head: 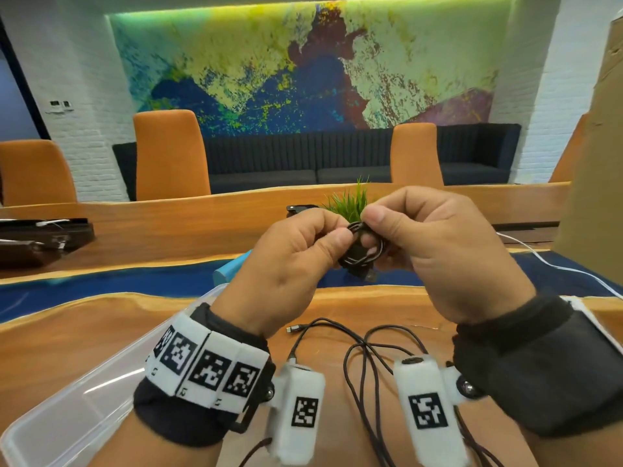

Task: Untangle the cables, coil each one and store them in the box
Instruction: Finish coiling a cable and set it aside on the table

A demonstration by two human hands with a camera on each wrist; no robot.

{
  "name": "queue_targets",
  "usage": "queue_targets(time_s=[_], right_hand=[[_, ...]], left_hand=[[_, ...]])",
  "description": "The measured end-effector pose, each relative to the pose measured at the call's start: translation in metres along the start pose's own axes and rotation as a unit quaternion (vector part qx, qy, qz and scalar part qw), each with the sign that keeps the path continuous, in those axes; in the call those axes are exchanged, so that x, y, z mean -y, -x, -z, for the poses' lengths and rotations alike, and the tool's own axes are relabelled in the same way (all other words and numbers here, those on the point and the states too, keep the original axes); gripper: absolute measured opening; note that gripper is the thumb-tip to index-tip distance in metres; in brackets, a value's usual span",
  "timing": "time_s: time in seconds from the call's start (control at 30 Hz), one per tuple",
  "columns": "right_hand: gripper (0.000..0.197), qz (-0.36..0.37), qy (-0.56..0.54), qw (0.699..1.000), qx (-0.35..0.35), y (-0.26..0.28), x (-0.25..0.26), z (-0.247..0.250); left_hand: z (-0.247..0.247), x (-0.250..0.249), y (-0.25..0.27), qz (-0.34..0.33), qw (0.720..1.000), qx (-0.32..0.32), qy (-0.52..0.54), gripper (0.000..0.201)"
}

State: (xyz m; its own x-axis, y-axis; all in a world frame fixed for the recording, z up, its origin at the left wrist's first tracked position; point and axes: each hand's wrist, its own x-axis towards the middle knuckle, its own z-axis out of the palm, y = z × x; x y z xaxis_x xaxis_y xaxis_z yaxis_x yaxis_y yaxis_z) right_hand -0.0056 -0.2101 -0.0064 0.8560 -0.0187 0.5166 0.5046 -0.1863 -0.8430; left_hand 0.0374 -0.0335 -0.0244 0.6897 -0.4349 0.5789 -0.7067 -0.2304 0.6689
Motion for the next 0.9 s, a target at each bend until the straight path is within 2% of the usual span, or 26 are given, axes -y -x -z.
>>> queue_targets(time_s=[0.07,0.13,0.23,0.37,0.47,0.57,0.63,0.73,0.8,0.9], right_hand=[[0.015,-0.078,-0.065,0.995,0.011,-0.001,-0.002,-0.001],[0.015,-0.107,-0.084,0.991,0.017,-0.001,-0.004,-0.002],[0.023,-0.129,-0.120,0.984,0.026,-0.002,-0.002,-0.001],[0.015,-0.205,-0.210,0.955,0.035,-0.003,-0.003,-0.002],[0.016,-0.237,-0.176,0.954,0.051,-0.004,-0.006,-0.002],[0.021,-0.231,-0.106,0.965,0.072,-0.003,-0.003,0.002],[0.025,-0.201,-0.053,0.976,0.065,-0.002,-0.002,0.004],[0.017,-0.068,0.064,0.995,0.025,0.001,0.003,0.003],[0.014,-0.007,0.113,0.992,0.052,0.002,0.006,0.004],[0.016,-0.014,0.132,0.985,0.106,0.002,0.008,0.012]], left_hand=[[0.002,-0.002,0.001,-0.010,1.000,0.016,-0.023,0.016],[0.004,-0.005,0.001,-0.020,0.997,0.017,-0.070,0.010],[0.004,-0.010,0.003,-0.061,0.992,-0.010,-0.106,0.014],[-0.002,-0.007,0.002,-0.119,0.979,-0.047,-0.158,0.019],[-0.004,-0.002,0.001,-0.143,0.973,-0.050,-0.172,0.023],[-0.004,0.001,0.001,-0.148,0.973,-0.059,-0.170,0.026],[-0.004,0.003,0.000,-0.144,0.973,-0.058,-0.172,0.027],[-0.003,0.005,0.000,-0.126,0.978,-0.047,-0.162,0.031],[0.000,0.006,0.000,-0.119,0.981,-0.033,-0.148,0.033],[0.000,0.008,0.000,-0.102,0.988,-0.020,-0.117,0.035]])
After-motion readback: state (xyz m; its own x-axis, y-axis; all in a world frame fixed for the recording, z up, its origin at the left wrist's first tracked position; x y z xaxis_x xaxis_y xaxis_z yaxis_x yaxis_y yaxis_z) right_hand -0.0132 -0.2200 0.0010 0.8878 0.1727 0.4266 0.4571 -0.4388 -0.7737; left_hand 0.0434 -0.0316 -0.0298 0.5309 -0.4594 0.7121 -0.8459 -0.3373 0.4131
